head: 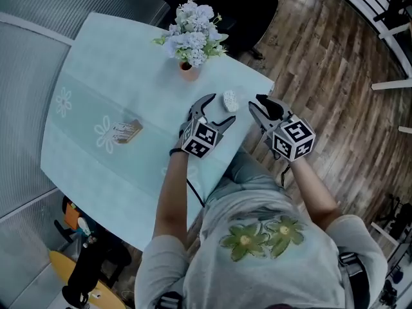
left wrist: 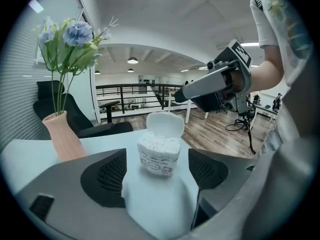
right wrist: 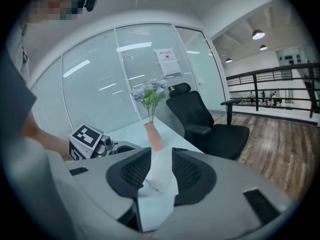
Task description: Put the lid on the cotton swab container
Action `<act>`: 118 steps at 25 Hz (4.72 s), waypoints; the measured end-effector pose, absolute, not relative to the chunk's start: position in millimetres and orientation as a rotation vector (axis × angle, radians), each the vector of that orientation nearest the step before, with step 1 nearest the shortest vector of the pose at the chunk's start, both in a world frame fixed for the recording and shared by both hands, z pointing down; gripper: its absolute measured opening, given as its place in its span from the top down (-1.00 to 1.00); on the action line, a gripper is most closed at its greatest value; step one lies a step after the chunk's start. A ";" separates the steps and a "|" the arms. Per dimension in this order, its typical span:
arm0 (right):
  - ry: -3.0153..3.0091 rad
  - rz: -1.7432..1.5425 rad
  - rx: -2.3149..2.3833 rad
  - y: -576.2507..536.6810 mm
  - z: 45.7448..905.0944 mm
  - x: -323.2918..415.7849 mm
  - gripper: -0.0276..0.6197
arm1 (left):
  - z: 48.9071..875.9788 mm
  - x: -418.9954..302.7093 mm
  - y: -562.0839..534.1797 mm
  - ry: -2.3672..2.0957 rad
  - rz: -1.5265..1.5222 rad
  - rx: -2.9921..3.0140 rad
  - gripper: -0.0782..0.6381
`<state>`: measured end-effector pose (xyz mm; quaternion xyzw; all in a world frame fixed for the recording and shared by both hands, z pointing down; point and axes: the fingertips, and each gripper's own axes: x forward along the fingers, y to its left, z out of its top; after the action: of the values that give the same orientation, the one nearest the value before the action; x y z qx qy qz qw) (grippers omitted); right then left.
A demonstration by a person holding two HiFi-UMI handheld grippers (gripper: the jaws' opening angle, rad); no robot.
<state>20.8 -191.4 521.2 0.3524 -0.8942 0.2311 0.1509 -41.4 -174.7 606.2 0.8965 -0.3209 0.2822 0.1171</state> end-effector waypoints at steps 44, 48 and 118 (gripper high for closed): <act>-2.515 0.838 0.910 -199.5 552.5 -18.0 0.63 | 639.7 -26.2 -180.3 -0.772 0.867 2.658 -0.10; -2.488 0.767 0.910 -198.4 552.3 -22.1 0.63 | 638.9 -26.5 -180.5 -0.771 0.864 2.661 -0.10; -2.211 0.392 0.738 -192.6 579.3 -49.7 0.91 | 622.4 -30.7 -175.2 -0.873 0.918 2.578 -0.02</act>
<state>-49.7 -192.6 579.3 0.2890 -0.8655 0.1536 0.3792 -30.7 -175.2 622.4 0.8894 -0.3011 0.3168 0.1341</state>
